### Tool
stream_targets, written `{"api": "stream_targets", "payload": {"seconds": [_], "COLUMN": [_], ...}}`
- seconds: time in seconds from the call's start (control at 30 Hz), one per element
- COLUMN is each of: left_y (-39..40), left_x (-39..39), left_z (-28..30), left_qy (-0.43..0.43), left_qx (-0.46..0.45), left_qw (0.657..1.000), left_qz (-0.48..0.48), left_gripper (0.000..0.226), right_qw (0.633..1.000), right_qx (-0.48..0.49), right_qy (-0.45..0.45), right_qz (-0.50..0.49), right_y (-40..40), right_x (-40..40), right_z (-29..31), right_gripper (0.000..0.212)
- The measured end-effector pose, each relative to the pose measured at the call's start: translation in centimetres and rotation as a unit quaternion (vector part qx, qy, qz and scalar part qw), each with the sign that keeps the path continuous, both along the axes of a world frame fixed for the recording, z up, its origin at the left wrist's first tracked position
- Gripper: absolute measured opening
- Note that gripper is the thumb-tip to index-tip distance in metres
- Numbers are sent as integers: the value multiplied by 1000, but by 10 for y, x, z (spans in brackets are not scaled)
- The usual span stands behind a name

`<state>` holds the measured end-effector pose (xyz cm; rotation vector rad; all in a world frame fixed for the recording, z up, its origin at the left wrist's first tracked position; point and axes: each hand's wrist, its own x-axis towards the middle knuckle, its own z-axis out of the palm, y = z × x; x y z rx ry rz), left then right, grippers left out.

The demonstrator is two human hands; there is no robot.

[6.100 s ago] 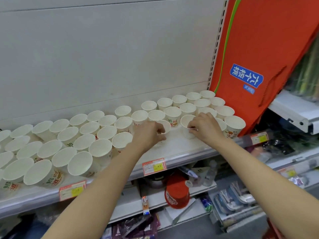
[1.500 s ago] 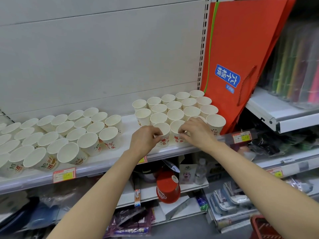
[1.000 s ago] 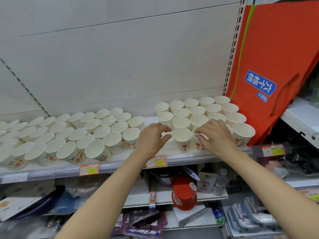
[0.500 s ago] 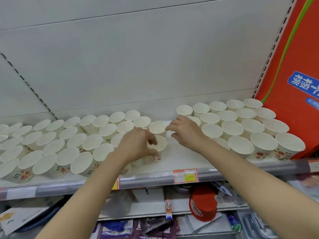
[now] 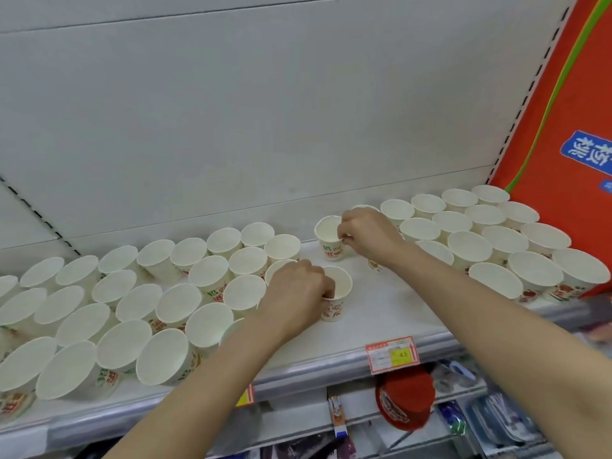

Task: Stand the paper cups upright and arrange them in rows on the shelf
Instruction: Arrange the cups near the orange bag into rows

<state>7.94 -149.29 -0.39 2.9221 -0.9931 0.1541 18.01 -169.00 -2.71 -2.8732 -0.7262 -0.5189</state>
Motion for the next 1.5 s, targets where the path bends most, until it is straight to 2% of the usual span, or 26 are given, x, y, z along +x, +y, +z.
{"api": "stream_targets", "payload": {"seconds": [0.3, 0.43, 0.53, 0.63, 0.7, 0.83, 0.9, 0.97, 1.07, 1.17, 1.27, 1.4, 1.5], "left_y": [-4, -12, -17, -20, -24, -35, -33, -22, 0, 3, -3, -3, -1], "left_x": [1, 0, 0, 7, 11, 17, 26, 43, 70, 81, 83, 83, 79], "left_z": [1, 2, 0, 2, 8, 22, 29, 34, 30, 18, 11, 12, 24], "left_qy": [-18, -3, 1, 11, 26, 81, 110, 97, 45, 77, 75, 15, -12], "left_qx": [-33, -35, -56, -121, -164, -214, -255, -277, -148, -44, -22, -19, -49], "left_qw": [999, 999, 997, 989, 982, 971, 957, 946, 952, 949, 947, 948, 951], "left_qz": [26, 35, 52, 82, 93, 77, 79, 139, 264, 304, 313, 316, 307], "left_gripper": [18, 17, 15, 11, 10, 5, 16, 27, 30, 29, 22, 16, 11], "right_qw": [996, 995, 998, 980, 969, 961, 956, 954, 961, 972, 979, 985, 986], "right_qx": [-41, -53, 48, 179, 204, 242, 262, 257, 213, 150, 93, 18, 16], "right_qy": [29, 50, 22, 78, 119, 122, 129, 155, 174, 177, 177, 162, 158], "right_qz": [-68, -67, -29, 36, 74, 50, 39, 18, -8, -32, -42, -49, -49], "right_y": [1, -3, -8, -20, -30, -44, -51, -63, -78, -85, -86, -86, -86], "right_x": [17, 18, -2, -39, -59, -76, -83, -88, -94, -97, -97, -101, -104], "right_z": [-3, 0, 11, 21, 21, 20, 22, 24, 26, 24, 19, 22, 22], "right_gripper": [6, 16, 28, 23, 16, 15, 12, 10, 11, 12, 13, 12, 15]}}
